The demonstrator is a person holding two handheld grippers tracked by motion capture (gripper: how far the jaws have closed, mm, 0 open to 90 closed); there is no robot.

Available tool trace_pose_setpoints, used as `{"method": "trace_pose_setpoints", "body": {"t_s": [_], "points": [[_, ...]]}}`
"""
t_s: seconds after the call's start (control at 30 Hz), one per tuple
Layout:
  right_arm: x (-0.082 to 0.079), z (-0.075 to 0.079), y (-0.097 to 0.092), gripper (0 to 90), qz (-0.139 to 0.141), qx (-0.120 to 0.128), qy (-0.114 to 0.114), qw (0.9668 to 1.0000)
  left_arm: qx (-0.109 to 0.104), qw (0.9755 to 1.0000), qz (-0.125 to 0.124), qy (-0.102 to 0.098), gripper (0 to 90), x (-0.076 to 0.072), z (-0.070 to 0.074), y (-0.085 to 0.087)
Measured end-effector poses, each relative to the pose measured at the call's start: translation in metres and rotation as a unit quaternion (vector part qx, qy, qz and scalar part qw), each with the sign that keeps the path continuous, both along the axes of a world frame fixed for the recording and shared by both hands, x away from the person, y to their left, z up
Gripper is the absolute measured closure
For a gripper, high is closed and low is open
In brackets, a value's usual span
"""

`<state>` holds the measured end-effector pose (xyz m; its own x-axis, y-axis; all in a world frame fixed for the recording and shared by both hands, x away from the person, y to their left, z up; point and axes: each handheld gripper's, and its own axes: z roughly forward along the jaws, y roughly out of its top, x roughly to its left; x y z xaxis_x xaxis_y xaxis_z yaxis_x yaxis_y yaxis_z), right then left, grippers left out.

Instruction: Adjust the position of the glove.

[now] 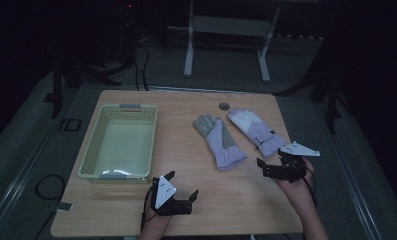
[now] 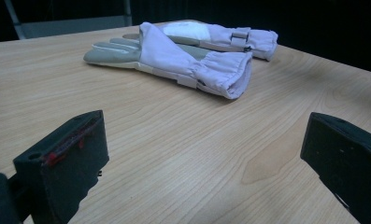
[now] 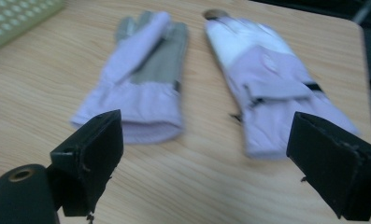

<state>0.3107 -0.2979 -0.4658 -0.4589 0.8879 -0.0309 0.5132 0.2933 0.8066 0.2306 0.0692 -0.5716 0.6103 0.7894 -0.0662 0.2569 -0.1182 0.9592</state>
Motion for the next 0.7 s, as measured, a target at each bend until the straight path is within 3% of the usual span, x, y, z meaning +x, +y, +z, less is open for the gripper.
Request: {"method": "trace_pose_setpoints", "body": {"t_s": [0.13, 0.27, 0.57, 0.7], "points": [[0.009, 0.009, 0.016, 11.0, 0.01, -0.007, -0.005, 0.9999, 0.003, 1.0, -0.002, 0.0, 0.9, 0.0, 0.0, 0.0], [0.023, 0.015, 0.03, 11.0, 0.021, -0.006, 0.005, 0.9998, 0.0, 1.0, -0.003, 0.001, 0.9, 0.0, 0.0, 0.0], [0.053, 0.014, 0.06, 15.9, 0.039, -0.024, 0.012, 0.9989, 0.0, 1.0, -0.006, 0.002, 0.9, 0.0, 0.0, 0.0], [0.064, 0.013, 0.071, 25.9, 0.052, -0.024, 0.01, 0.9983, -0.002, 1.0, -0.008, 0.002, 0.9, 0.0, 0.0, 0.0]]}}
